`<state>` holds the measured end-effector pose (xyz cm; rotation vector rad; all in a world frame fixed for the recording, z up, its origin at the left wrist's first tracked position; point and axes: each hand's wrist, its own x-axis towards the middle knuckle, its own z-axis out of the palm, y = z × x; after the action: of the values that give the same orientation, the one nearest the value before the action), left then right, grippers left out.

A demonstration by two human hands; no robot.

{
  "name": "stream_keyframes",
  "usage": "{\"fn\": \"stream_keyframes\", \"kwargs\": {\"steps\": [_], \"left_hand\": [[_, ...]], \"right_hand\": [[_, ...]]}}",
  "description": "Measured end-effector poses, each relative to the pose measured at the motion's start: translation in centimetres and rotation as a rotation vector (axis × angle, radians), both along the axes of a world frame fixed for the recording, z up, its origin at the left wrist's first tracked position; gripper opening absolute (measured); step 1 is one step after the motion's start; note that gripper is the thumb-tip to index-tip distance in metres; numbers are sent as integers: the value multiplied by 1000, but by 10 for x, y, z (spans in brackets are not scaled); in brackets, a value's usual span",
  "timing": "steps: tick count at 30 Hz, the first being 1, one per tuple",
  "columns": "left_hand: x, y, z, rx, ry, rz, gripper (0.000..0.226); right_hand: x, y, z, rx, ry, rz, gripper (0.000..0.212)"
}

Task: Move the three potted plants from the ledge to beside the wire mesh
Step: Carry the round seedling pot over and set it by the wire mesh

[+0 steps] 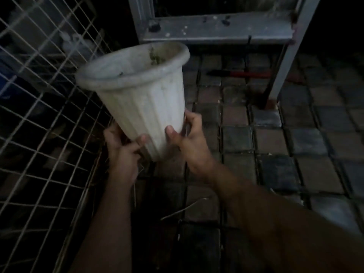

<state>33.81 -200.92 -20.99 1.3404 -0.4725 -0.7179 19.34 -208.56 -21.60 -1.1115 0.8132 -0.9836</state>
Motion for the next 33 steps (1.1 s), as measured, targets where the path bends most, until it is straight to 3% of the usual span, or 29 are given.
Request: {"fn": "stream_keyframes", "kwargs": {"steps": [7,12,16,22,29,33], "left_hand": [[20,-30,6,13,-86,-20,83],[29,-40,-1,-31,-173,-17,106],[28,-37,-30,-58,-294,22,115],[39,-39,-41,12,-453,-14,135],[53,-45,-69,81,-424,4,135],[61,-49,-80,135,-399,-8,135]], "right_hand": [[6,-32,4,-132,113,75,62],[11,-47,0,-161,173,105,62],[17,-41,-13,-157,167,79,75],[25,-51,-17,-120,182,171,76],[33,-58,-22,8,149,287,86],[39,-61,-19,29,188,346,114]]}}
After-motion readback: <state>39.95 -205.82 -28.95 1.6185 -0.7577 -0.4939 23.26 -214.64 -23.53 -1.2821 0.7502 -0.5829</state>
